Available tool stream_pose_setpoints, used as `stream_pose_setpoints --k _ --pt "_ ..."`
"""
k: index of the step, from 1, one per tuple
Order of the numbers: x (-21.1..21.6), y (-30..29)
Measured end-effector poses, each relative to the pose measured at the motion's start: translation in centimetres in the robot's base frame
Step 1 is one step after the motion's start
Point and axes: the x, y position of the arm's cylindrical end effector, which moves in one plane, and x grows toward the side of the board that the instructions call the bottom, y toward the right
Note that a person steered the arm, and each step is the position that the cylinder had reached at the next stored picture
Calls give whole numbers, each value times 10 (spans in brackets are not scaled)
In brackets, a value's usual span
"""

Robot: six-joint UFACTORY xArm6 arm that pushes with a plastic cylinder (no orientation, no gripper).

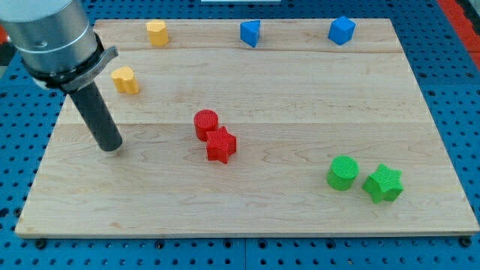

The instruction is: Point your arm at the left of the yellow heart

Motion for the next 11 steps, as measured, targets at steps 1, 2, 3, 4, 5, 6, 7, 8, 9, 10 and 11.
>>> stream_pose_setpoints --k 1,2,3,4,5,6,7,8,9,10,11 --pt "-15 0" --pt "-15 0" --pt "-16 0" --pt "-17 0" --pt "-17 0" --pt "-18 0" --pt "-18 0" --pt "-18 0" --pt "-18 -1" --pt "-18 -1" --pt "-18 -9"
